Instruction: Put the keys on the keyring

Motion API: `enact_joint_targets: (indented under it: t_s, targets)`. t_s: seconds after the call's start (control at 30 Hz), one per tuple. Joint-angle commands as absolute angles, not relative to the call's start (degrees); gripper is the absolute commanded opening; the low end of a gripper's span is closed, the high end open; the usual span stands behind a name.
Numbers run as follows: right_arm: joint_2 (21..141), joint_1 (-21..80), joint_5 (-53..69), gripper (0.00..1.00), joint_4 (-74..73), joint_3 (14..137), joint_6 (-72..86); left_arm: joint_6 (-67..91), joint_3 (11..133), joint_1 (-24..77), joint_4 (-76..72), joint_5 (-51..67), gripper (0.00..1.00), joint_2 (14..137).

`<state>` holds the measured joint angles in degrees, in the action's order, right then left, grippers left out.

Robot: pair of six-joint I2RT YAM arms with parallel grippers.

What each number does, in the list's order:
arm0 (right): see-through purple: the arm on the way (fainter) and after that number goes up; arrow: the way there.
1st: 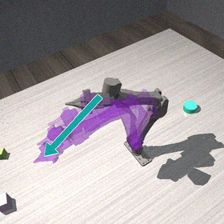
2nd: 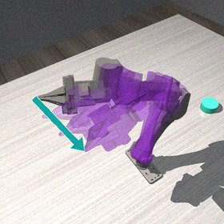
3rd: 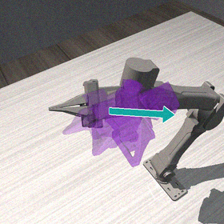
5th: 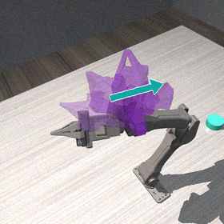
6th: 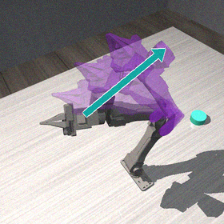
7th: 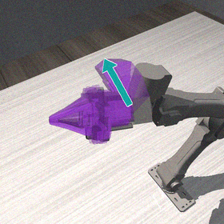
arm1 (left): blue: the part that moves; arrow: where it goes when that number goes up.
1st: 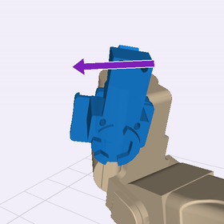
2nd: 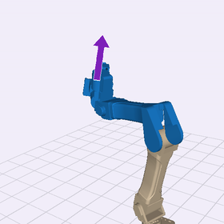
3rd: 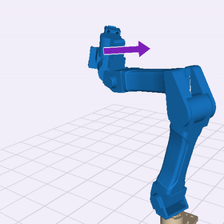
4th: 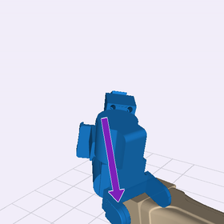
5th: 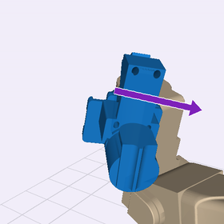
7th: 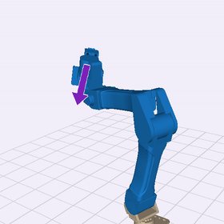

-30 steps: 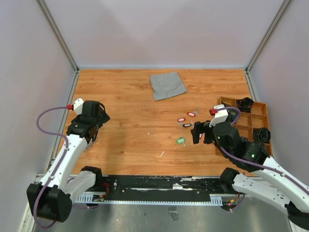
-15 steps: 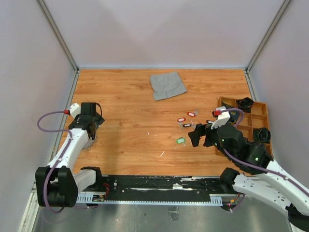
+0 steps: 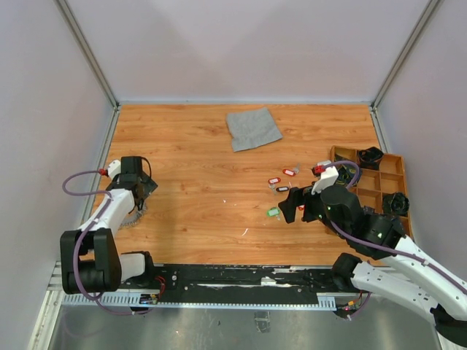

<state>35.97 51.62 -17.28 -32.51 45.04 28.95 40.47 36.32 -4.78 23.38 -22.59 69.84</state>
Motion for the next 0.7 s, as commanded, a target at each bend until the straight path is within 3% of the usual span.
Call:
enact_joint_targets:
  t_s: [0.0,0.67]
  targets:
    - [35.8,52.0,-15.4,0.99,-29.7,44.1,30.8,38.5,35.7,-5.3,20.2,-19.5,0.87,71.4]
    - [37.3,52.0,-14.8,0.99,-27.5,43.4,31.4,34.1,34.8,-1.5,16.1,-8.9,0.78,77.6]
